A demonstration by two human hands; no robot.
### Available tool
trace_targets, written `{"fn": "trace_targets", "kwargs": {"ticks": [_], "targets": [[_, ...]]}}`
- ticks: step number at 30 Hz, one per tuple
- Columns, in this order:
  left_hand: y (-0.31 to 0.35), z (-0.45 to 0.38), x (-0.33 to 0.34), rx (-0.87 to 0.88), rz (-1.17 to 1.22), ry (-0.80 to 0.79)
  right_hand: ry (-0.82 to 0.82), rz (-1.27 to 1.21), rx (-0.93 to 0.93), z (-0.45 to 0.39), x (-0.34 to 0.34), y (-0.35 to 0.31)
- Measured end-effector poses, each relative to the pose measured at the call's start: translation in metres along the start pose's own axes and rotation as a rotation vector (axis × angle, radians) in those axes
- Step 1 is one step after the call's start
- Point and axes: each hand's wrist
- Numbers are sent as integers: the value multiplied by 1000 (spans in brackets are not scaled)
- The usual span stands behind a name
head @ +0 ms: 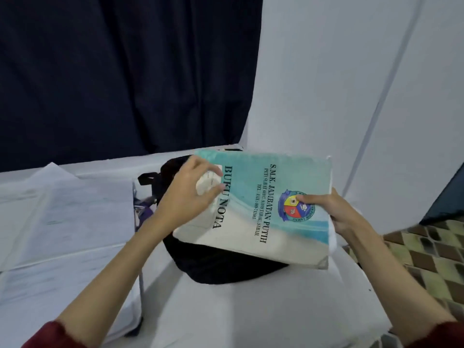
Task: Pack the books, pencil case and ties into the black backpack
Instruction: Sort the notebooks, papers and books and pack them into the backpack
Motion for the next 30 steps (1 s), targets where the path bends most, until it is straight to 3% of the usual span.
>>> {"fn": "trace_targets", "kwargs": {"ticks": [3,5,7,10,12,15,17,20,24,30], "targets": [[2,48,18,-222,235,-267,50,-76,27,-3,-24,7],[-5,78,26,-273,196,-437,50,-135,31,-4,-33,8],[-16,99,33,-280,101,-490,34,-138,66,-4,-40,10],[-31,106,36,-422,88,-316,19,-161,135,-5,-47,13],[-42,101,32,-637,140,-128,11,-112,150,-5,-47,11],[-55,87,18,-1185,684,267,-85,-36,139,-6,-43,2],[-58,77,3,-1309,925,408,-141,83,123,-7,-40,-2],[-49,57,-22,-1303,1075,515,-215,230,90,-16,-40,0],[-24,16,-51,-1221,1140,629,-304,234,169,-20,-35,7],[2,-36,-69,-1080,768,273,-185,-64,399,-26,-22,31]]}}
Point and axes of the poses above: each hand's wrist, its own z-axis away from the middle knuckle, its own x-axis out of the palm, y = z × x
